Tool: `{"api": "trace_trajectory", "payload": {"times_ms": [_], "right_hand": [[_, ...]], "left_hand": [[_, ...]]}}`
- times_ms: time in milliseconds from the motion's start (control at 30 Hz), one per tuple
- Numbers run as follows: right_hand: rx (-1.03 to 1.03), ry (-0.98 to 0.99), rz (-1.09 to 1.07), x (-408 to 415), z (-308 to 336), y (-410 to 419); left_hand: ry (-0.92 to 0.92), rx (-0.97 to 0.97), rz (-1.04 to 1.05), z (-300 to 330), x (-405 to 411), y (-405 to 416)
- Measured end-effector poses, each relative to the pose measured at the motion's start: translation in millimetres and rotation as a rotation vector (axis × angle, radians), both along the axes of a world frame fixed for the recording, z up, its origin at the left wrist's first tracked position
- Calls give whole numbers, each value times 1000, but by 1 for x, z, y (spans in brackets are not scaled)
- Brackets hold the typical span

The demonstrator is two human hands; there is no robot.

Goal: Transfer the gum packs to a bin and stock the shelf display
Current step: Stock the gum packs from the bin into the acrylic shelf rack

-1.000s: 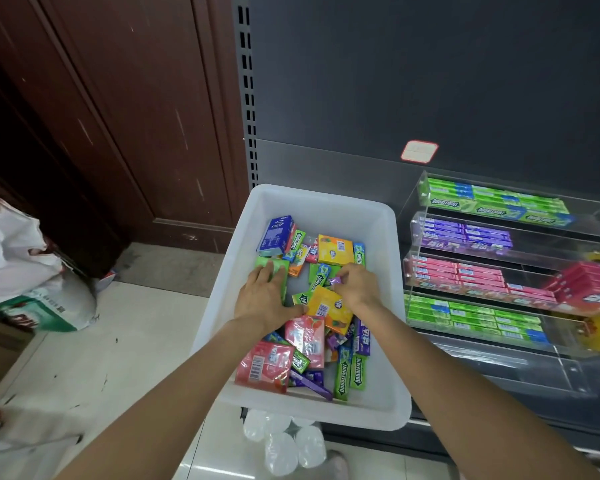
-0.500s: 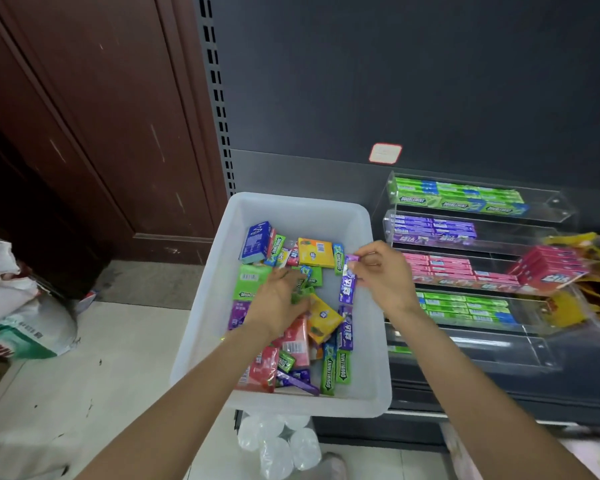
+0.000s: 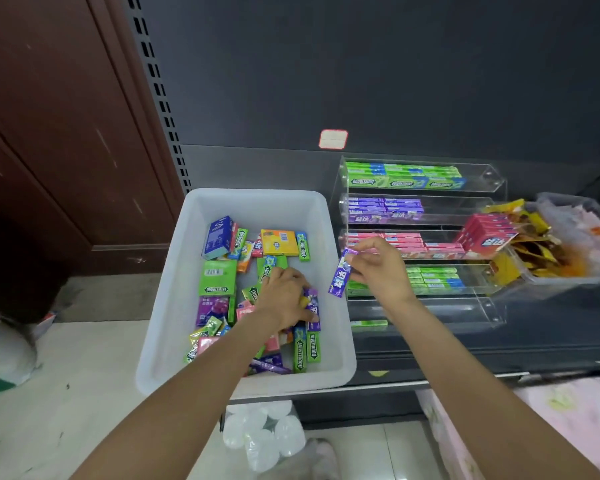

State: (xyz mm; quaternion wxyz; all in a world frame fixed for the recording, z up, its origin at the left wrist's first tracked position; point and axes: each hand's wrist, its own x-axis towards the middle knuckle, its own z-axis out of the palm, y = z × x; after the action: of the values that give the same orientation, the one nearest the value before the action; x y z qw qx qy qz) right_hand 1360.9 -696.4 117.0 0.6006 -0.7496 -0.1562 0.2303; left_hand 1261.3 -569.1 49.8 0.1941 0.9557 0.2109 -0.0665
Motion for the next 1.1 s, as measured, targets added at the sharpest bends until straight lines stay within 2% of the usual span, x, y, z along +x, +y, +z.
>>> {"api": "trace_trajectory", "payload": {"times_ms": [100,200,333,467,533,700,867,1100], "right_hand": [[-8,-3,-6,-5,2,-4],[-46,-20,-44,-8,3,-8],[-5,-21,-100,-9,15,-18],[56,-59,-81,-4,30,-35],[59,-67,-57,2,37,-45],[71,-59,7,33,48,-61],[-15,-120,6,75,55,-74],[-58,-373,154,147,63,-75]], "left_hand": [[-150,-54,65,4,-1,-4],[-397,-278,170,13,-2,-8],[-633,-518,207,40,-1,-16],[-854,-587,298,71,6,-26],[-856,-597,303,82,12,-30],[-764,-821,367,99,41,-39],[-778,-741,383,109,74,-52],[-779,-559,403,122,118,-61]]}}
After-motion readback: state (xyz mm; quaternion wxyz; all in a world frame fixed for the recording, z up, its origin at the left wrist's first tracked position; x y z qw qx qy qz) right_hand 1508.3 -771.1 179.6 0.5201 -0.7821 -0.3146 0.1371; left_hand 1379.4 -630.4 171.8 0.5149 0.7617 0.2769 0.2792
